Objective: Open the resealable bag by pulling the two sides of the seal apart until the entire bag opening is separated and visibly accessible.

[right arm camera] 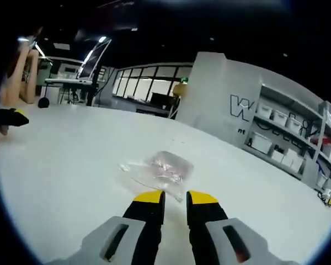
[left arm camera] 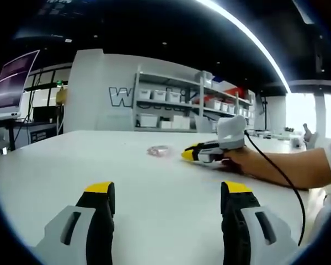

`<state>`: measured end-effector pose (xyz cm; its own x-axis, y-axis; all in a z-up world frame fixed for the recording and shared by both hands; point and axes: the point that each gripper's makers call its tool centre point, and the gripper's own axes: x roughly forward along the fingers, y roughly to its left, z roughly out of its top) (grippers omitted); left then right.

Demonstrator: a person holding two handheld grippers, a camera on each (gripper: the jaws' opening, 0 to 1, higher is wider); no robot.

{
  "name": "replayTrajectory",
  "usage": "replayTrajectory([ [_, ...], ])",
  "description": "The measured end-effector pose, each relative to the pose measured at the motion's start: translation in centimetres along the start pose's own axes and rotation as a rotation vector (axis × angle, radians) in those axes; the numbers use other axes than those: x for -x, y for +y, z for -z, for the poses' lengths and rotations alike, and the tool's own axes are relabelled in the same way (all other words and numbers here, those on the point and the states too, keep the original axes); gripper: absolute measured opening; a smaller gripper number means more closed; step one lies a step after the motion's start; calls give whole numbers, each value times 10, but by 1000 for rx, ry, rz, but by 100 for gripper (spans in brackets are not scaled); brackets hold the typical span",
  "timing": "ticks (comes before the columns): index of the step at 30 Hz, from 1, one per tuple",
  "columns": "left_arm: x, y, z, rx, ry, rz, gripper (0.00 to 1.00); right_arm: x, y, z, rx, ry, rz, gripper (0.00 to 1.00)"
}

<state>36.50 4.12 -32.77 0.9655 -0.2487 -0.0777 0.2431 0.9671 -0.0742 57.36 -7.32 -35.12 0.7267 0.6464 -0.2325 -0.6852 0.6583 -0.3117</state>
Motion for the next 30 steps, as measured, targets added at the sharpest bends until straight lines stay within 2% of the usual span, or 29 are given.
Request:
replayTrajectory([
  [8, 0, 1, 0, 3, 2, 1, 78, 0, 7, -4, 39, -15, -16, 13],
  [16, 0, 1, 1, 5, 2, 2, 78, -1, 24, -12, 109, -48, -65, 10],
  [24, 0, 1, 1, 2, 5, 1, 78, -5, 24, -12, 110, -49, -81, 4],
  [30, 0, 1, 1, 3, 5, 1, 78, -8, 25, -15, 77, -54, -101, 0],
])
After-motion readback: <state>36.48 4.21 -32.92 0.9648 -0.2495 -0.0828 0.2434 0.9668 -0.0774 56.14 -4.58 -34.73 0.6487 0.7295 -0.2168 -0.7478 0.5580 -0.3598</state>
